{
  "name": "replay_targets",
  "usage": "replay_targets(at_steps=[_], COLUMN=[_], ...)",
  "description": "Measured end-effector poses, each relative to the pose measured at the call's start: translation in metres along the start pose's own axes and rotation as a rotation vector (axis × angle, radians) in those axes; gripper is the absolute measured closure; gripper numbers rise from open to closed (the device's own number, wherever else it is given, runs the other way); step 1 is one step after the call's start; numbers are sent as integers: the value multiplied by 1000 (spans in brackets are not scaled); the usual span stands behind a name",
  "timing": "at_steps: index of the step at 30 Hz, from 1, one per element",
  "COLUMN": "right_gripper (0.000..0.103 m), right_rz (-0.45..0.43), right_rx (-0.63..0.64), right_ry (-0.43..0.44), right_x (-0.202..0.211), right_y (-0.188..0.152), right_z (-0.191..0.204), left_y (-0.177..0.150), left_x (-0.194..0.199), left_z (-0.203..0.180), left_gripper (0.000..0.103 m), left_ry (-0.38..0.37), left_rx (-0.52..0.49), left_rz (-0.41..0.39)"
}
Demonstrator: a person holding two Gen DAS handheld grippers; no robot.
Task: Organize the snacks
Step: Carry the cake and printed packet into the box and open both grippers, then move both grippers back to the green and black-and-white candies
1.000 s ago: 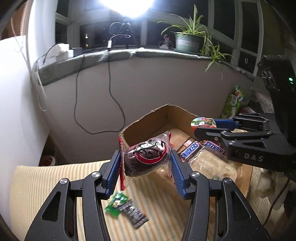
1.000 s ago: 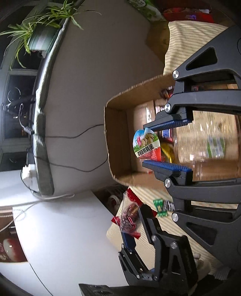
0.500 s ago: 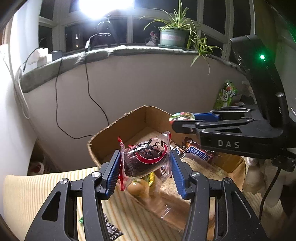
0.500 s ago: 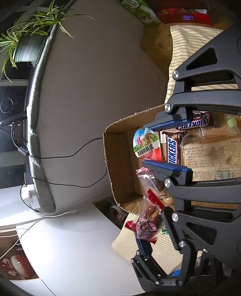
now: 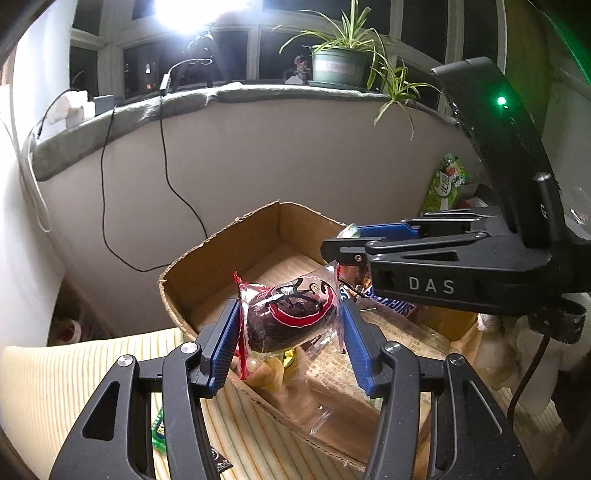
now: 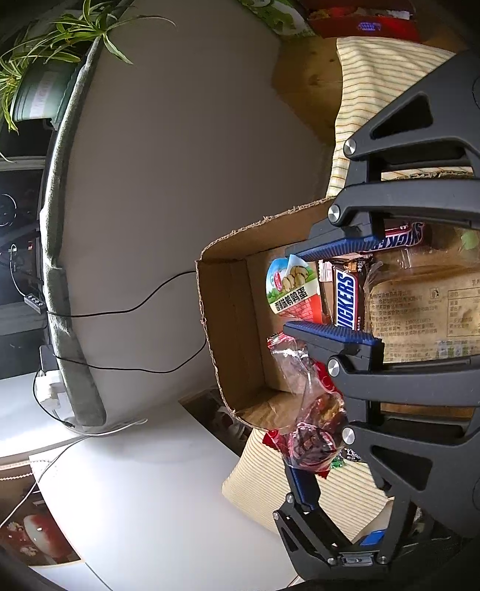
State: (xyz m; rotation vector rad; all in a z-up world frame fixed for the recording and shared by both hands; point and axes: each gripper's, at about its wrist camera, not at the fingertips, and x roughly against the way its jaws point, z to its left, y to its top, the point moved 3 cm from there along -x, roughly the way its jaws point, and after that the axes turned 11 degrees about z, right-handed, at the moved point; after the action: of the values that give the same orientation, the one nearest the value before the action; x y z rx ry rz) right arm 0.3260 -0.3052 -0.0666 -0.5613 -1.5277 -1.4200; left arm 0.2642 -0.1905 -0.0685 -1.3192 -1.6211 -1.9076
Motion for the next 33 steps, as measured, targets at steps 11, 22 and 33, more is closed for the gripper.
replay_targets(at_steps=[11, 22, 33], right_gripper=[42, 18, 18], right_rz=[-21, -53, -69], right_rx=[0, -9, 10], right_ry=[-26, -40, -52], right_x=[9, 23, 41], right_y=[-2, -4, -10], right_z=[1, 3, 21], left_y=[0, -4, -13], left_x=[4, 13, 39], left_z=[-6, -5, 2], left_gripper=[44, 41, 41], left_ry=[-3, -2, 1], left_rx=[-15, -7, 9], left_rz=[-6, -16, -44])
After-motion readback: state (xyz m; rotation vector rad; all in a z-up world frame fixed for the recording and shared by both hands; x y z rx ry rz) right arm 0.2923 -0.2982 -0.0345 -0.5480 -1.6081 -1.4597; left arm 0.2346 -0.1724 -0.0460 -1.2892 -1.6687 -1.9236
